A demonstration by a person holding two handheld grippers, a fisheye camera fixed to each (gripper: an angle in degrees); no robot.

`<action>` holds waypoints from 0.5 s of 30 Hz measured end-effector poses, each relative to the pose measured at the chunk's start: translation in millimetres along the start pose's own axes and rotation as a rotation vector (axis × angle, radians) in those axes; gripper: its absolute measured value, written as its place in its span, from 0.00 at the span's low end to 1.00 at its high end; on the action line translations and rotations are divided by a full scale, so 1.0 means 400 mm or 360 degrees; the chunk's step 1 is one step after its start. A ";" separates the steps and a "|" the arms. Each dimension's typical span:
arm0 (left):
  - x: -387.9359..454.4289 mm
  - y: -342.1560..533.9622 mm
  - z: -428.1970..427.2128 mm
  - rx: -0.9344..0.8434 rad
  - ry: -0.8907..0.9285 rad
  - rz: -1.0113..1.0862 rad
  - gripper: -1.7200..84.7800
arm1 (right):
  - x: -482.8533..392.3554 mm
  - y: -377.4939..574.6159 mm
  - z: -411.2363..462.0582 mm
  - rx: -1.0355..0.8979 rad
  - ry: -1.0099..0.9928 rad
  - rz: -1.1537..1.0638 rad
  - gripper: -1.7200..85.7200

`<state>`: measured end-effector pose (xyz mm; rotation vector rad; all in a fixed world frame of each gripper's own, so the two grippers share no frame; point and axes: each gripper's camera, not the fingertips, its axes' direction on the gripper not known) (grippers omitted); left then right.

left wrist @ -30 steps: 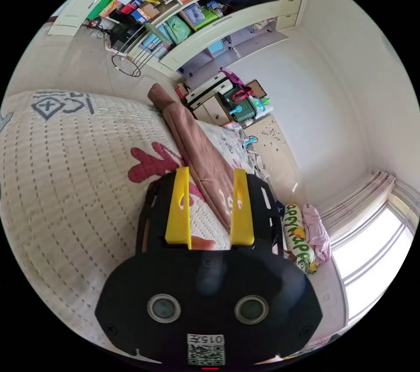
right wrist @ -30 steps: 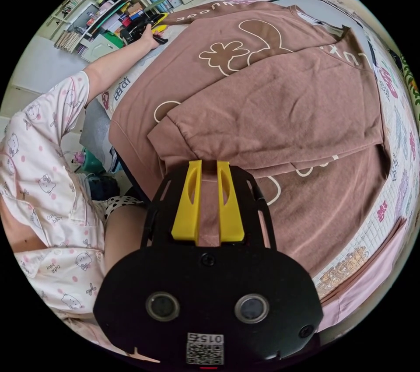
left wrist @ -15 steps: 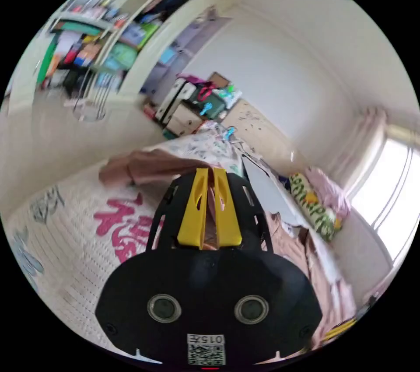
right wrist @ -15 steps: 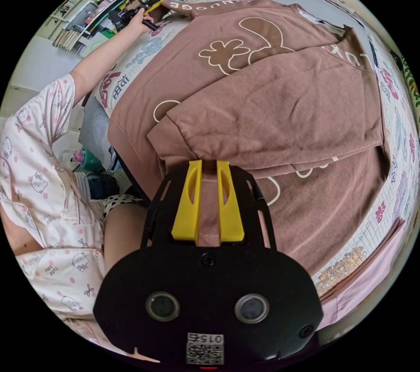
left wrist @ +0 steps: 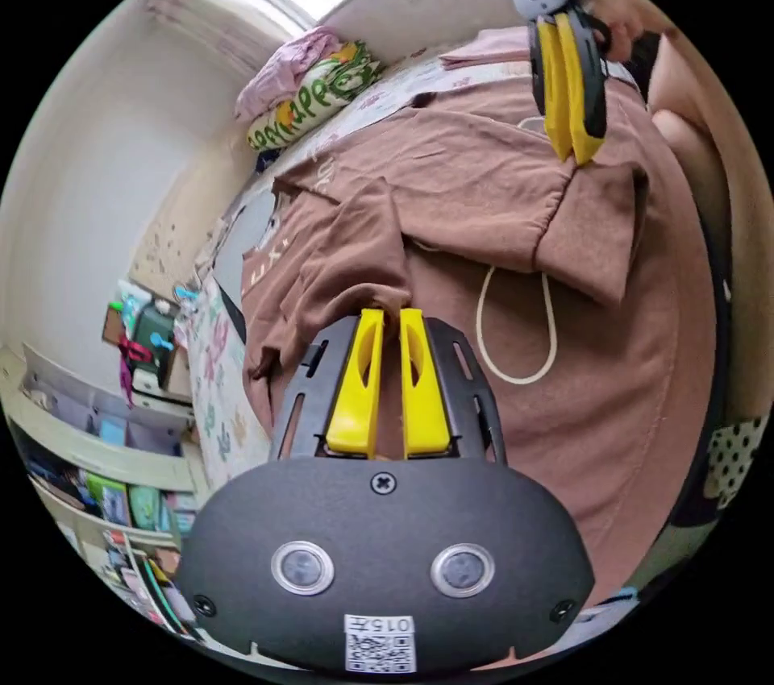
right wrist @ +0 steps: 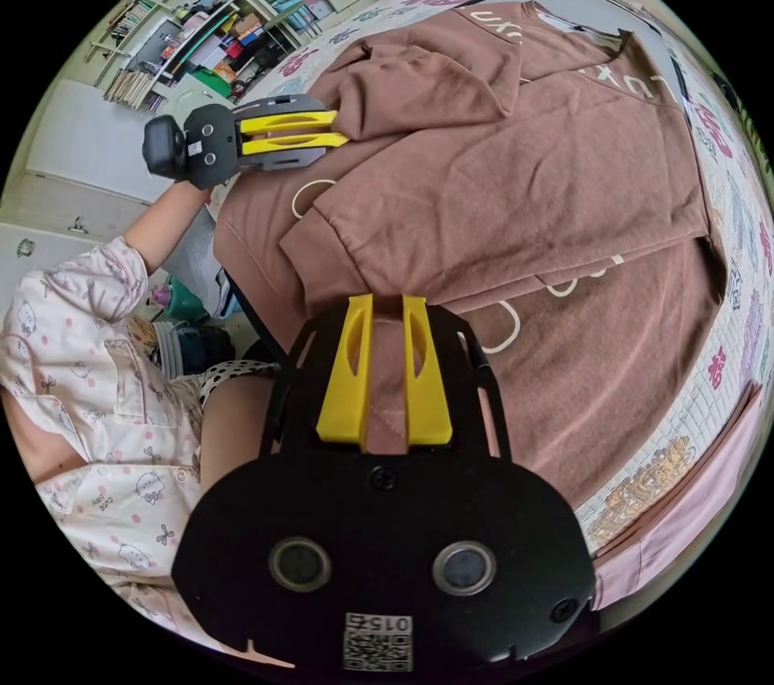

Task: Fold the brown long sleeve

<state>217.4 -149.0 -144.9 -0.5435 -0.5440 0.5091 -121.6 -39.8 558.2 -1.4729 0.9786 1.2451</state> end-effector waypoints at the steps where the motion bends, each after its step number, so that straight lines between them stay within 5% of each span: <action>1: -0.036 0.025 -0.003 0.0008 0.0077 -0.0110 0.06 | 0.000 0.007 -0.005 0.0006 -0.0006 -0.0009 0.10; 8: -0.417 0.304 0.120 0.0294 0.0746 -0.1408 0.12 | -0.005 0.039 -0.031 0.0014 0.0012 -0.0071 0.10; 12: -0.486 0.387 0.239 0.0291 0.0785 -0.1759 0.16 | 0.004 0.056 -0.048 0.0043 -0.0011 -0.0080 0.11; 15: -0.506 0.497 0.292 0.0545 0.1056 -0.2054 0.17 | 0.026 0.072 -0.068 0.0069 -0.0083 -0.0061 0.11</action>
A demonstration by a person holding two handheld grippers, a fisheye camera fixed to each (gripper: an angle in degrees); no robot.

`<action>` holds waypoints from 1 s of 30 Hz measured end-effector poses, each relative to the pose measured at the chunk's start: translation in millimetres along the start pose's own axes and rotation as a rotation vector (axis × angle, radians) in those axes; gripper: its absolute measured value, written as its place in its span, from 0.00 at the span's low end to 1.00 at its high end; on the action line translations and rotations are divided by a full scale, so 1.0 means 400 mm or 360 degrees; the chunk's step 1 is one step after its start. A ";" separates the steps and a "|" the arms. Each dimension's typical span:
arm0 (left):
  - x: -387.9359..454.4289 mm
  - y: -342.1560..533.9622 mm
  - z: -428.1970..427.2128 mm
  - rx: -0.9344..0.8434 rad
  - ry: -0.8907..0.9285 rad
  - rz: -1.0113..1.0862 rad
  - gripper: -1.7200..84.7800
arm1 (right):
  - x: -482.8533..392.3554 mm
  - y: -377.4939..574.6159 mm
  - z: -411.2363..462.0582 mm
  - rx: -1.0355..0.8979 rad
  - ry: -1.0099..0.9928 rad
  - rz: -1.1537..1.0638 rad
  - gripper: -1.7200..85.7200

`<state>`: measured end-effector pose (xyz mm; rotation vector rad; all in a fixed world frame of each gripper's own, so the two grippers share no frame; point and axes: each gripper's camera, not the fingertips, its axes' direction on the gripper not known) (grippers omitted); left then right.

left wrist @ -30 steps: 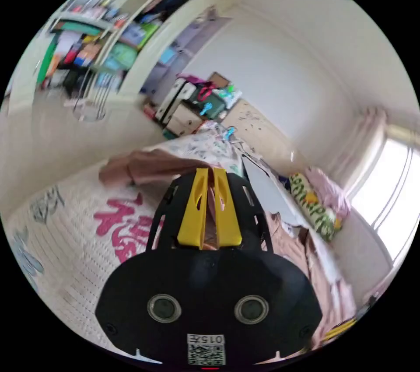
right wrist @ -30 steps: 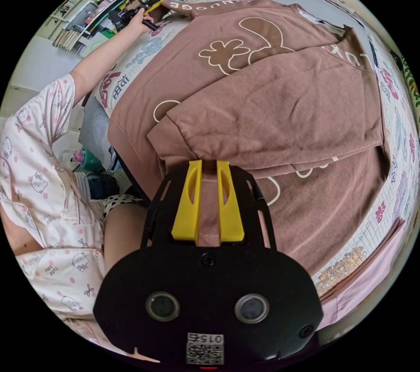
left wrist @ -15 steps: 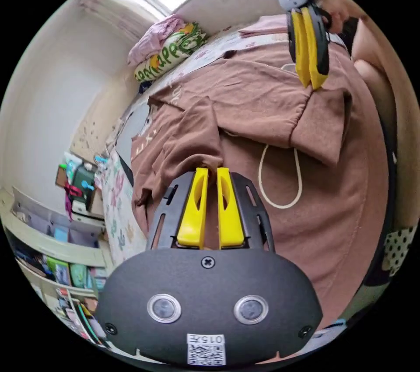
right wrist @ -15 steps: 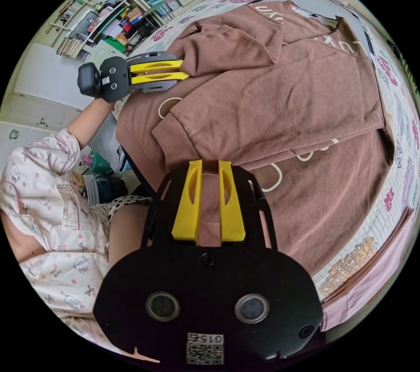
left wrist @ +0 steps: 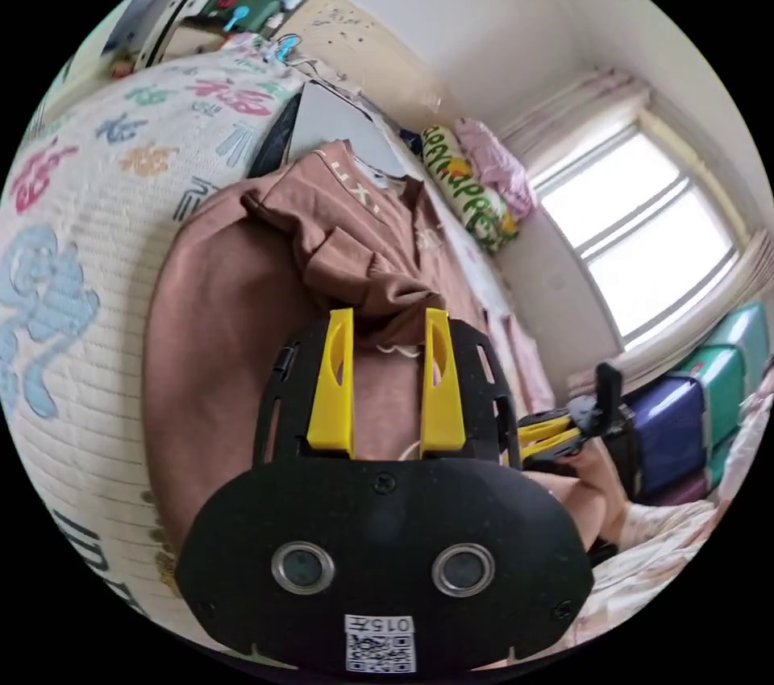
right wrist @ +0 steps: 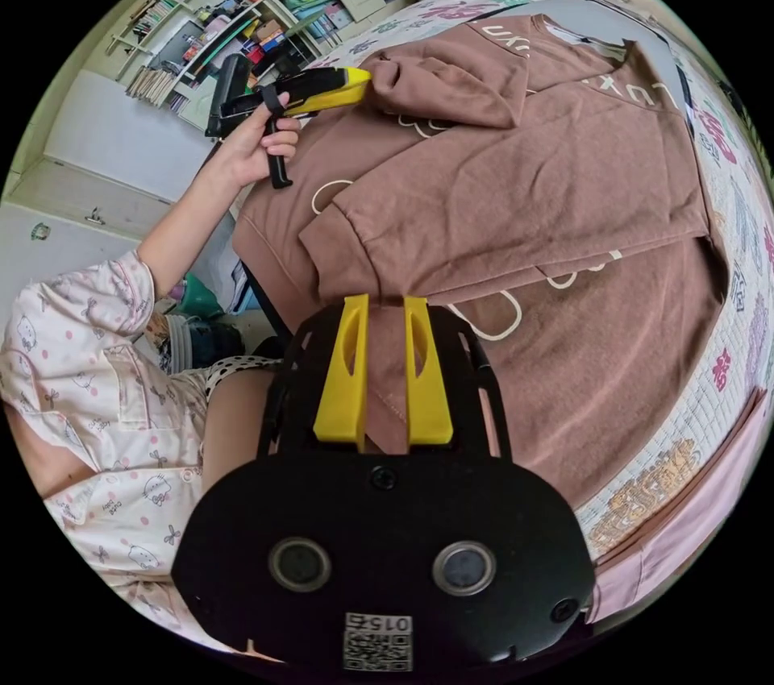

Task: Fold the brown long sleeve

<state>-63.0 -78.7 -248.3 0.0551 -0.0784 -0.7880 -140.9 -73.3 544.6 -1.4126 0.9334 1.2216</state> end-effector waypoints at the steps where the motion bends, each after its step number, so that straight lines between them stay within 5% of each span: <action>1: -0.036 0.013 -0.022 0.0083 0.0044 -0.0053 0.17 | 0.007 0.007 -0.011 0.0016 -0.0008 0.0005 0.11; 10: -0.250 -0.010 0.026 0.0171 -0.0375 -0.0166 0.16 | 0.034 0.037 -0.082 0.0133 -0.0050 -0.0019 0.10; 15: -0.284 0.039 0.033 0.0297 -0.0452 -0.0076 0.05 | 0.066 0.049 -0.128 0.0214 -0.0058 0.0020 0.10; 19: -0.112 0.208 0.017 0.0386 -0.0386 0.0659 0.03 | 0.141 0.070 -0.198 0.0419 -0.0229 0.0136 0.11; 23: 0.018 0.480 0.082 0.0177 -0.0303 0.1420 0.03 | 0.231 0.093 -0.264 0.0646 -0.0397 0.0296 0.11; 30: -0.044 0.805 0.289 -0.0303 -0.0798 0.1919 0.03 | 0.366 0.120 -0.321 0.0838 -0.0532 0.0609 0.13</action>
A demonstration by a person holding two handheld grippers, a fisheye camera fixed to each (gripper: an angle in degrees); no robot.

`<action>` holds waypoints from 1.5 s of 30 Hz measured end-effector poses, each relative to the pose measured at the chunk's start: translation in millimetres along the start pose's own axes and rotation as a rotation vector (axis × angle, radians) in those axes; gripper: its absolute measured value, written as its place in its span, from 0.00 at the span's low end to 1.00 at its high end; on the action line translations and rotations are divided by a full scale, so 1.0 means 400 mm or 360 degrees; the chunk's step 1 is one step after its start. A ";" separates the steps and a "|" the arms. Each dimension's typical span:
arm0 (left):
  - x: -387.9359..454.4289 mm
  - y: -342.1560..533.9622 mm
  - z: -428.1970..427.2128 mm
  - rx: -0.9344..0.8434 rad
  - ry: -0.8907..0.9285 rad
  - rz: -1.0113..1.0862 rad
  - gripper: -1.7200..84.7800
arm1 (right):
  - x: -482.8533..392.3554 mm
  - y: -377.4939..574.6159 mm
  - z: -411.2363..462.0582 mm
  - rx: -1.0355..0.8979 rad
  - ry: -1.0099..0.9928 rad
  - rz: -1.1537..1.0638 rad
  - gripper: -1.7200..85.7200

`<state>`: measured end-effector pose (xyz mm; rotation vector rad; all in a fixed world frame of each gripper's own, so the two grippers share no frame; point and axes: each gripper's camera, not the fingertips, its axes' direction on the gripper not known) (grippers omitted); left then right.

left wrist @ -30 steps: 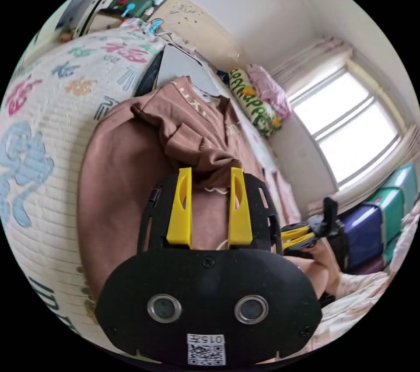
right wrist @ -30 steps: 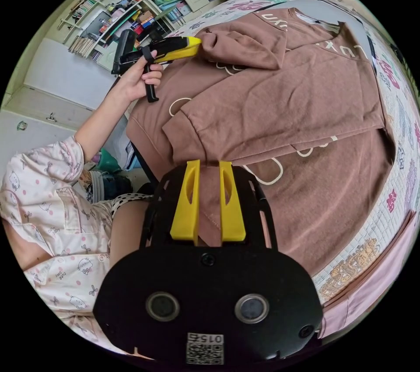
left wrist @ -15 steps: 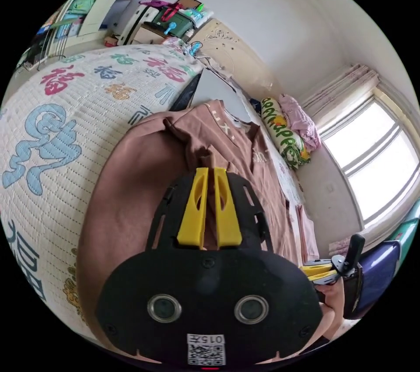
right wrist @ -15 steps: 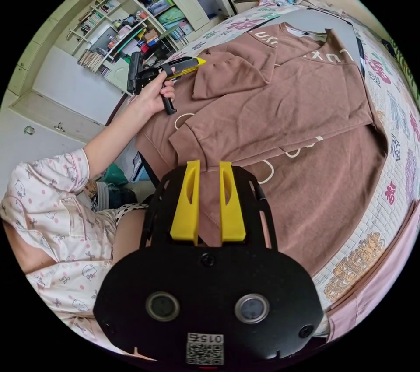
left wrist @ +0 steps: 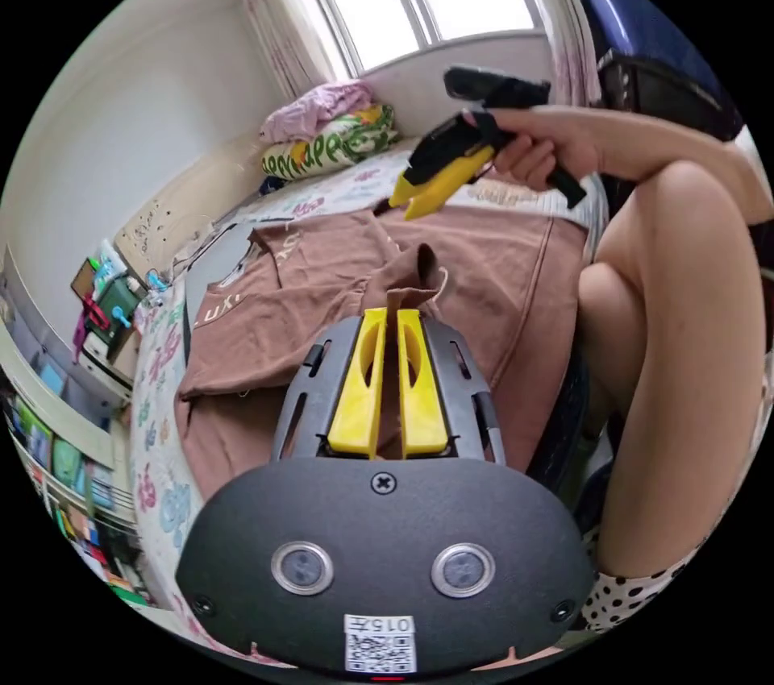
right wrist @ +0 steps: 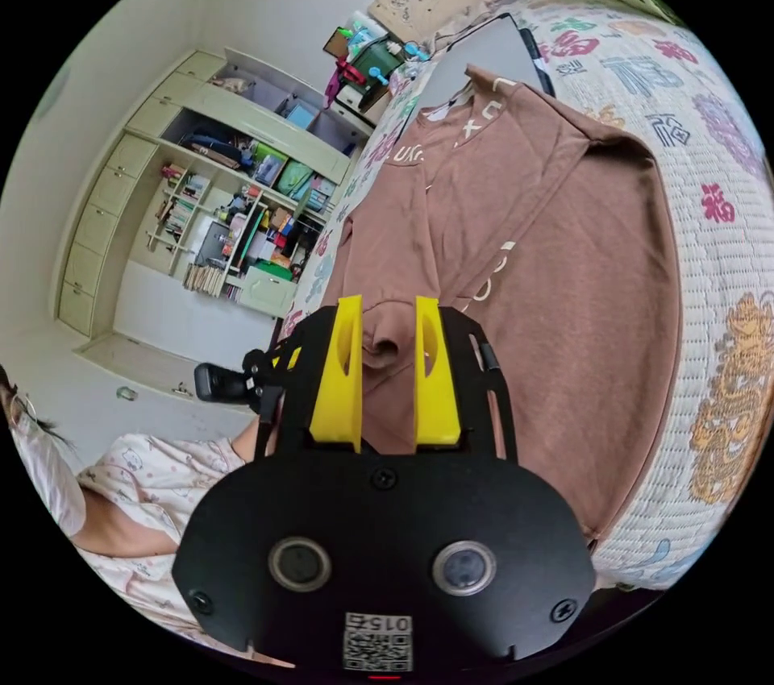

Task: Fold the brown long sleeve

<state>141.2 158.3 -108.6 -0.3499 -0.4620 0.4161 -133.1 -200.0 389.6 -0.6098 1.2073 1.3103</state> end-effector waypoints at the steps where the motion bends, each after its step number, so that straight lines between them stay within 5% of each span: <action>1: 0.026 0.030 0.019 -0.0029 -0.0029 0.0032 0.03 | 0.014 -0.014 0.001 -0.0011 0.0007 0.0033 0.14; 10: -0.006 0.245 0.054 -0.0002 0.0013 -0.0077 0.03 | 0.042 -0.145 0.145 -0.0461 0.0086 -0.0010 0.15; 16: -0.037 0.350 0.081 -0.0025 0.0043 -0.0082 0.04 | 0.044 -0.209 0.187 -0.0619 0.0090 -0.0150 0.06; 27: -0.244 0.484 0.057 0.0129 0.0322 -0.0361 0.06 | 0.107 -0.291 0.214 -0.0668 0.0278 -0.0220 0.08; 34: -0.392 0.501 0.108 0.0111 0.0389 -0.0665 0.10 | 0.246 -0.346 0.224 -0.0373 0.0012 0.0005 0.14; 45: -0.380 0.452 0.201 -0.0096 0.0324 -0.0565 0.09 | 0.378 -0.318 0.438 -0.0562 0.0136 -0.0077 0.08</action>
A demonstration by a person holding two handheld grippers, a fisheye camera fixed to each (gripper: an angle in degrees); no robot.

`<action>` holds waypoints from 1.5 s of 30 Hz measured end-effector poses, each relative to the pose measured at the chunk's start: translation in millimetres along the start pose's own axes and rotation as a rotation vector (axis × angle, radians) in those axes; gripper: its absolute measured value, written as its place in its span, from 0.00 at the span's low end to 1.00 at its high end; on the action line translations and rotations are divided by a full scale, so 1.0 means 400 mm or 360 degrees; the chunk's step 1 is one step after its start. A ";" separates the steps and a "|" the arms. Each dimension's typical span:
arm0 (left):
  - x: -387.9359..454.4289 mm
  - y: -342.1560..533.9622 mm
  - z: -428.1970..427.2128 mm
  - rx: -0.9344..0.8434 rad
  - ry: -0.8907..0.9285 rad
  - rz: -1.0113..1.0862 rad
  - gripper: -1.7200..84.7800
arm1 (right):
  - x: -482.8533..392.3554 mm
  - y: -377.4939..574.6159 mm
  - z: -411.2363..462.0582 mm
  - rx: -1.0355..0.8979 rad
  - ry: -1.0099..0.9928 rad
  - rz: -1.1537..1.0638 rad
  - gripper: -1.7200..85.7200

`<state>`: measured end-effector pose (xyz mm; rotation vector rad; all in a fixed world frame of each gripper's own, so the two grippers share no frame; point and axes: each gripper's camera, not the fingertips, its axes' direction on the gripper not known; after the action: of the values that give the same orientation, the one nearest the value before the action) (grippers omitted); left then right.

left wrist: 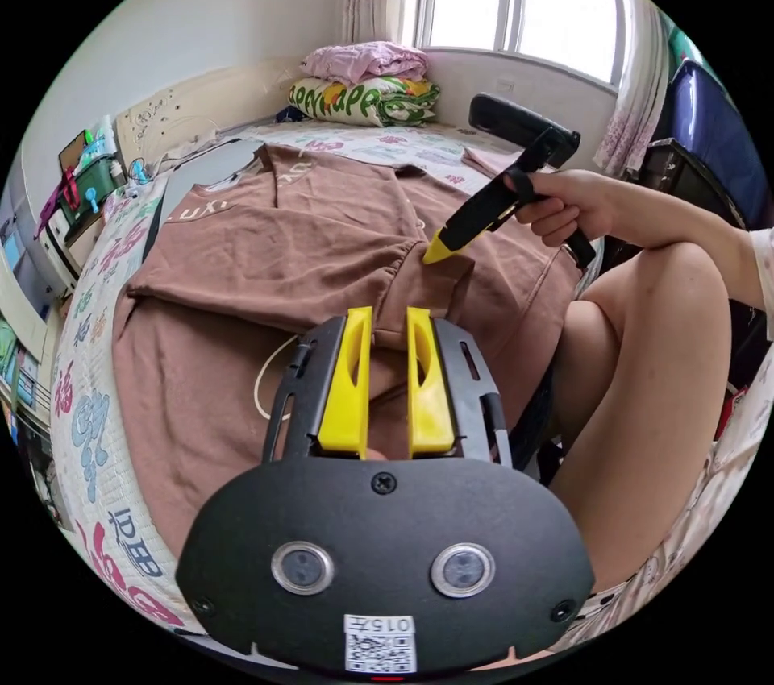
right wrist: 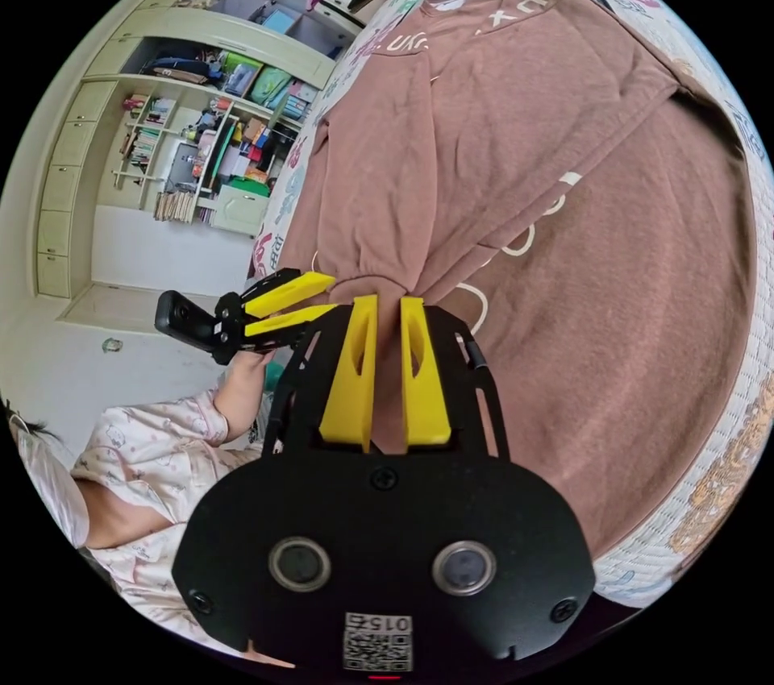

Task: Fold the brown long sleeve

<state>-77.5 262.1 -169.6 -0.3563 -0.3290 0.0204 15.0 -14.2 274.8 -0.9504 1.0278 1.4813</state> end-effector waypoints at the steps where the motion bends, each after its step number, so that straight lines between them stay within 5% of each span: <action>1: -0.001 -0.006 -0.005 -0.0008 -0.0018 0.0003 0.08 | 0.011 0.005 0.022 0.0001 0.0016 -0.0013 0.08; 9: -0.001 -0.032 -0.048 -0.0030 0.0087 0.0046 0.02 | 0.103 0.055 0.197 -0.0024 0.0090 -0.0073 0.03; 18: 0.166 -0.072 -0.012 -0.0078 -0.0240 0.0151 0.01 | 0.197 0.185 0.425 0.0069 0.0316 -0.0056 0.02; 21: 0.174 -0.088 -0.021 -0.0067 -0.0211 0.0079 0.01 | 0.191 0.297 0.379 0.0482 0.0377 -0.0013 0.02; 25: 0.177 -0.120 -0.036 -0.0068 -0.0132 0.0020 0.01 | 0.074 0.579 0.280 0.1445 0.0254 -0.0024 0.02; 29: 0.211 -0.151 -0.054 -0.0059 -0.0126 0.0018 0.01 | -0.099 0.928 0.317 0.2200 0.0032 -0.0378 0.01; 35: 0.272 -0.200 -0.085 -0.0047 -0.0146 0.0007 0.01 | -0.191 1.240 0.466 0.2598 -0.0242 -0.0719 0.01; 45: 0.346 -0.294 -0.148 -0.0033 -0.0090 -0.0053 0.02 | -0.232 1.394 0.612 0.2635 -0.0351 -0.0930 0.01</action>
<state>68.0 142.5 -138.3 -0.3710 -0.3914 -0.0055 -534.5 143.9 503.6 0.1655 1.2102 -0.0309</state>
